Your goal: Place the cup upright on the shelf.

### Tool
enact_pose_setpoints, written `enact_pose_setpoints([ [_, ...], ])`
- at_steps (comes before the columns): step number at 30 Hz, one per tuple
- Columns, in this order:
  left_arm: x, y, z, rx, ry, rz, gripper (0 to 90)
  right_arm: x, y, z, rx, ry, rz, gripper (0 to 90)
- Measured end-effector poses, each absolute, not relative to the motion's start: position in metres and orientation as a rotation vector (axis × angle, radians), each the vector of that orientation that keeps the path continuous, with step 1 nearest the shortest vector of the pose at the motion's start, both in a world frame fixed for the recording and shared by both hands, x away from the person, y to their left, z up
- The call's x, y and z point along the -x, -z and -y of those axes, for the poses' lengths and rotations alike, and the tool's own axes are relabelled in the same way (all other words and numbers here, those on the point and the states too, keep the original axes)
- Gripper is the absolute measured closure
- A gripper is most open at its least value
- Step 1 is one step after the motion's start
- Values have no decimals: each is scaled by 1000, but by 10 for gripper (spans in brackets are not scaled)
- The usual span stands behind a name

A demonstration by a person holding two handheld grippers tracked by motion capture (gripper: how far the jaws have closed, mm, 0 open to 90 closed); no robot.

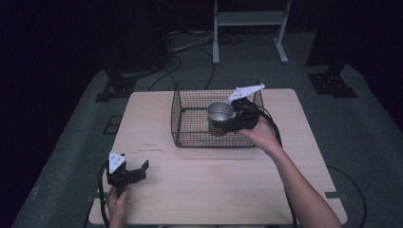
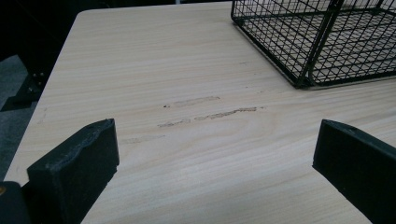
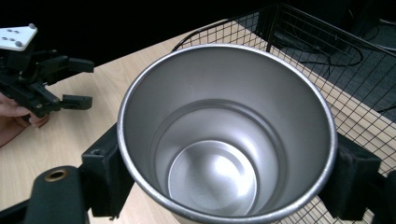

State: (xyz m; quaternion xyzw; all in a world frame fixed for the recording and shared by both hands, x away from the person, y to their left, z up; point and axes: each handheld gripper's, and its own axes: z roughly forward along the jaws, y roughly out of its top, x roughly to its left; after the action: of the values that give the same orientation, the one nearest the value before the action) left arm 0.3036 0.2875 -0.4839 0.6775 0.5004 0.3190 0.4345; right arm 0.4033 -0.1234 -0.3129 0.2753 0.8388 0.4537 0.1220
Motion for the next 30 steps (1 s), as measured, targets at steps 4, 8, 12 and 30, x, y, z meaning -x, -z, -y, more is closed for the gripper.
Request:
enact_pose_setpoints([
  [4,-303,484,-288,-1686,-793,-1247,0,-411,313,118,-807,-1305,-2453,179],
  [8,-303,484,-288,-1683,-793,-1246,0,-420,313,114,-818,-1286,-2455,179],
  [12,-303,484,-288,-1683,-792,-1246,0,-427,311,111,-827,-1258,-2456,179],
  [30,-303,484,-288,-1676,-787,-1246,0,-460,308,94,-863,-1201,-2450,179],
])
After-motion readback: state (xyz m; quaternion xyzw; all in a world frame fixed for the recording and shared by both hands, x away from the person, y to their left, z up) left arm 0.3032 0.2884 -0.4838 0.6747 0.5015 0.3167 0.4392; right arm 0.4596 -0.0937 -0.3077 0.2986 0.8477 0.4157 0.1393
